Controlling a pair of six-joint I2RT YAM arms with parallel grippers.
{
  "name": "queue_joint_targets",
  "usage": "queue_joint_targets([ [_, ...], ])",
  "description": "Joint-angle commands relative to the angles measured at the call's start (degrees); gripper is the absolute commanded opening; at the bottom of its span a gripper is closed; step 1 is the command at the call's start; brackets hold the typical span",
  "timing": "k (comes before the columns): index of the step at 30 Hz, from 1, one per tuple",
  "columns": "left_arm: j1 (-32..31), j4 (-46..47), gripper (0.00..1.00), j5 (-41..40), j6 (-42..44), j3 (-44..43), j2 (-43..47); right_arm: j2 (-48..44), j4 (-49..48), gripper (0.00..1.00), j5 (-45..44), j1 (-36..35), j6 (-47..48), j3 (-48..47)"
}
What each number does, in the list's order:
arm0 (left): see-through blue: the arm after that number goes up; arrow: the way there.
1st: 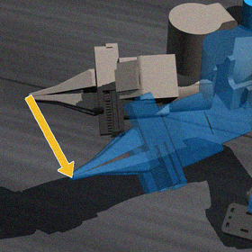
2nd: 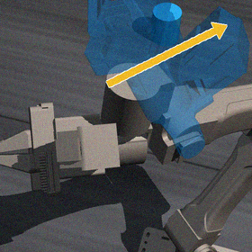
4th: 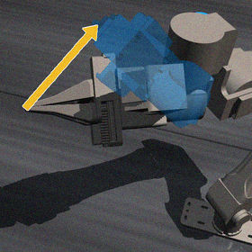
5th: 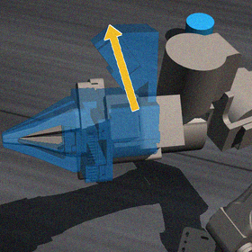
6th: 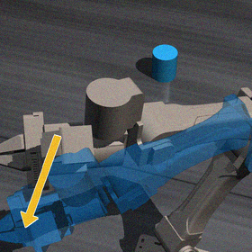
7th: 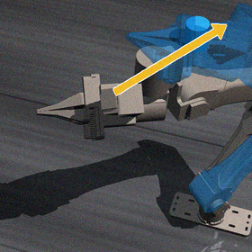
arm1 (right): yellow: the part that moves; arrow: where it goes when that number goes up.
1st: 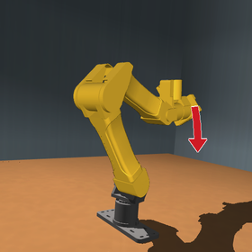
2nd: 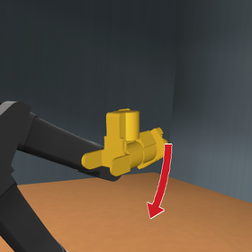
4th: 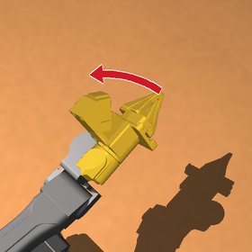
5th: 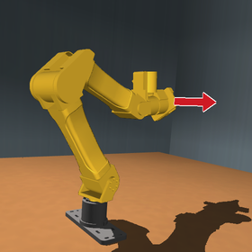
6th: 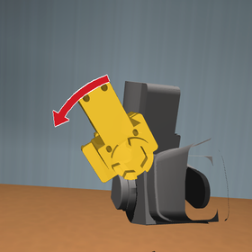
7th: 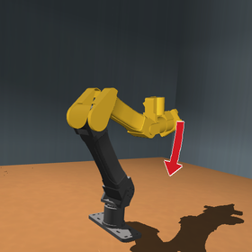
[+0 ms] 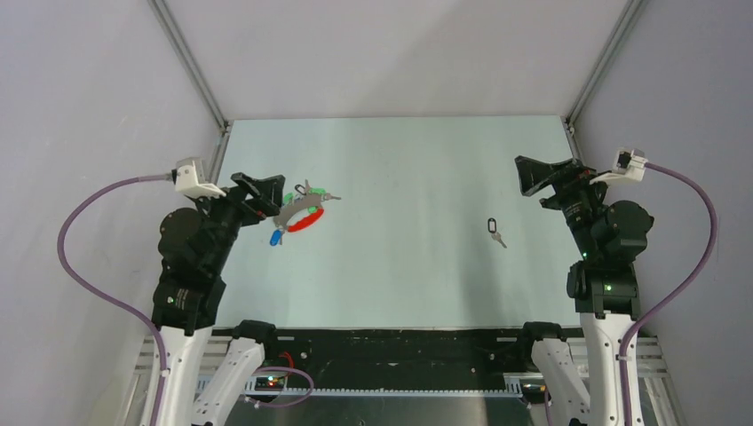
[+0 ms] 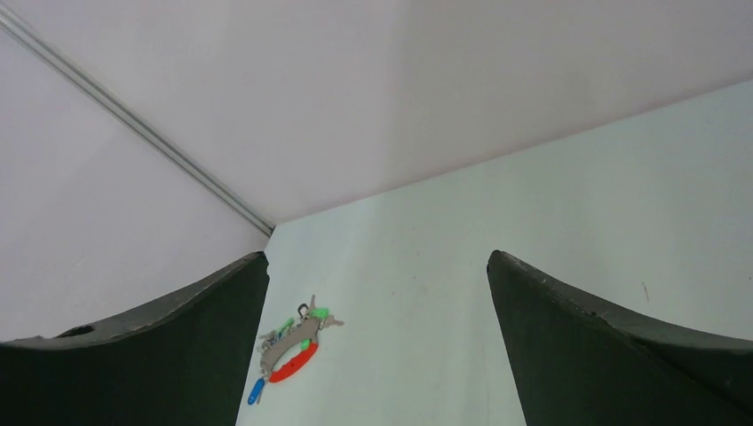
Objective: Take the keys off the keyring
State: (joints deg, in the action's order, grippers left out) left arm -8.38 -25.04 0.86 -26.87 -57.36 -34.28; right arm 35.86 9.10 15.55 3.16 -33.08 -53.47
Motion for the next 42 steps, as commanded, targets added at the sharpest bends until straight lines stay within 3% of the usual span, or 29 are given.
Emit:
queue_joint_targets([
  [1,0.24,0.33,1.0,0.21,1.28,1.1,0.94,-1.77,0.0,1.0,-0.66,0.23,-0.4,-1.01],
  [8,1.02,-8.63,1.0,-3.5,0.18,-0.45,-5.04,-2.45,0.69,0.99,-1.55,0.44,-0.9,-1.01],
  [13,6.2,-11.98,1.0,10.35,-1.55,-1.25,-17.38,-1.77,0.18,0.99,-1.41,-0.02,-0.52,-0.97],
  [16,6.78,-11.89,1.0,11.57,-2.63,-1.85,-22.93,-1.39,0.33,0.99,-1.75,-0.87,-0.19,-0.98],
  [23,6.85,-9.88,1.0,5.26,-1.88,-5.76,-35.04,-0.92,-0.52,0.99,-1.78,-2.59,-0.09,-0.96],
  [27,7.21,-10.91,0.99,3.55,-1.46,-10.38,-46.48,-0.88,-1.72,0.99,-2.69,-5.01,0.13,-0.98],
  [32,7.24,-12.38,0.98,-5.92,-4.16,-15.25,-55.78,-0.77,-2.06,0.99,-3.98,-7.94,1.16,-0.97],
  [35,7.24,-12.32,0.91,-12.46,-5.35,-17.22,-58.69,-0.83,-1.83,0.99,-5.67,-9.49,2.4,-1.02],
  [38,7.18,-12.2,0.78,-17.31,-7.14,-17.77,-60.64,-1.03,-1.59,1.0,-7.21,-10.65,3.36,-1.01],
  [42,7.15,-12.11,0.72,-21.37,-9.63,-19.02,-64.29,-1.01,-1.69,0.99,-8.63,-12.49,4.32,-1.16],
])
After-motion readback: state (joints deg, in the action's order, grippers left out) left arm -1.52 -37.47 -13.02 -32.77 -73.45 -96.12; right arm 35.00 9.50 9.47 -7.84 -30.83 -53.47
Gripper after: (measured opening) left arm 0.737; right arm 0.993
